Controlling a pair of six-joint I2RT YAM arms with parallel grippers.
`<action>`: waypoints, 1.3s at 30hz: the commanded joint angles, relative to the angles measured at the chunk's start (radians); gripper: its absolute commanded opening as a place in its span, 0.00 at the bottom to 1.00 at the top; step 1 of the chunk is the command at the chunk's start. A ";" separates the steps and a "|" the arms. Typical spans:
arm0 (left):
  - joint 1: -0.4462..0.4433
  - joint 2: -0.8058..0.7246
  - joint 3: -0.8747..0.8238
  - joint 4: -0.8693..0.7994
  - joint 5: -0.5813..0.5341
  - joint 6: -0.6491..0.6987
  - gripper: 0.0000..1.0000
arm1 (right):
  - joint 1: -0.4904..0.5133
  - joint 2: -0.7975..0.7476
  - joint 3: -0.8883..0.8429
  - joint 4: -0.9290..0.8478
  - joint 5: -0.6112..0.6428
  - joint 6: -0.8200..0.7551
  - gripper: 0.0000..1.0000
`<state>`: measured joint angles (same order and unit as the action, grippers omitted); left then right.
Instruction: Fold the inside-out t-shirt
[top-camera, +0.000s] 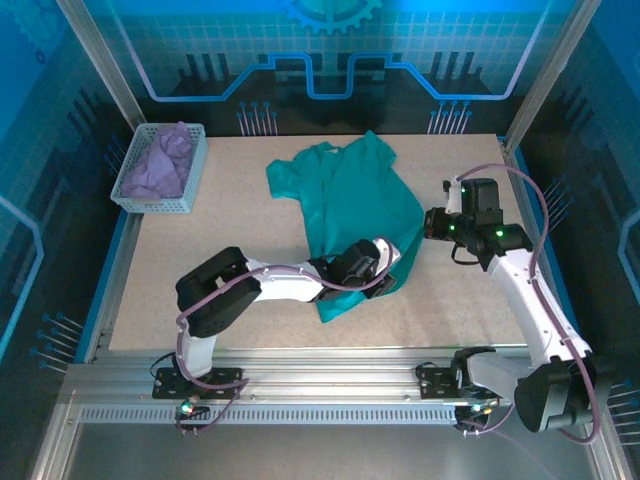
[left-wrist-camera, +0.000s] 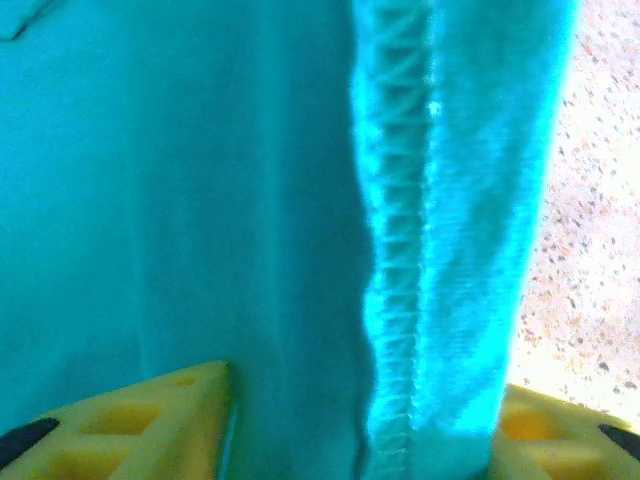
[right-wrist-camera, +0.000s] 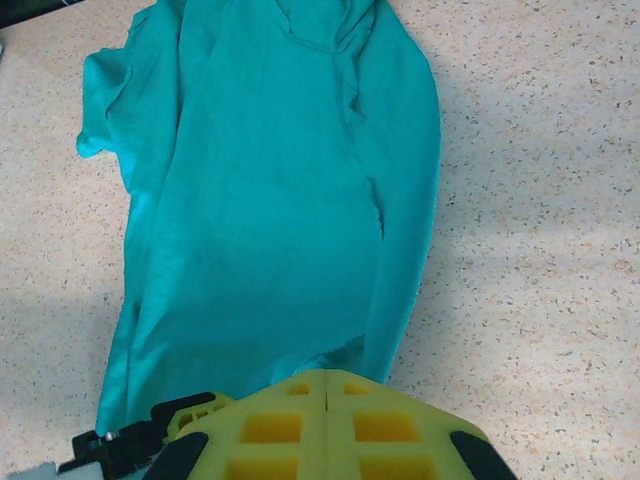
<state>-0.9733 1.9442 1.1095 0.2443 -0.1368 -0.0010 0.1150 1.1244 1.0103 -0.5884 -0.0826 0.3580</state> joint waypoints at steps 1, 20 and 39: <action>0.007 -0.029 -0.033 0.062 -0.040 -0.025 0.38 | -0.018 0.024 0.023 -0.034 0.045 -0.017 0.00; 0.232 -0.189 -0.009 0.022 0.389 -0.365 0.00 | 0.215 -0.144 -0.315 0.402 0.139 -0.098 0.55; 0.299 -0.339 0.088 -0.218 0.566 -0.416 0.00 | 0.596 0.321 -0.626 1.326 0.319 -0.359 0.45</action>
<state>-0.6773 1.6657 1.1572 0.0647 0.3435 -0.3710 0.7143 1.3827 0.3725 0.5335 0.1810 0.0673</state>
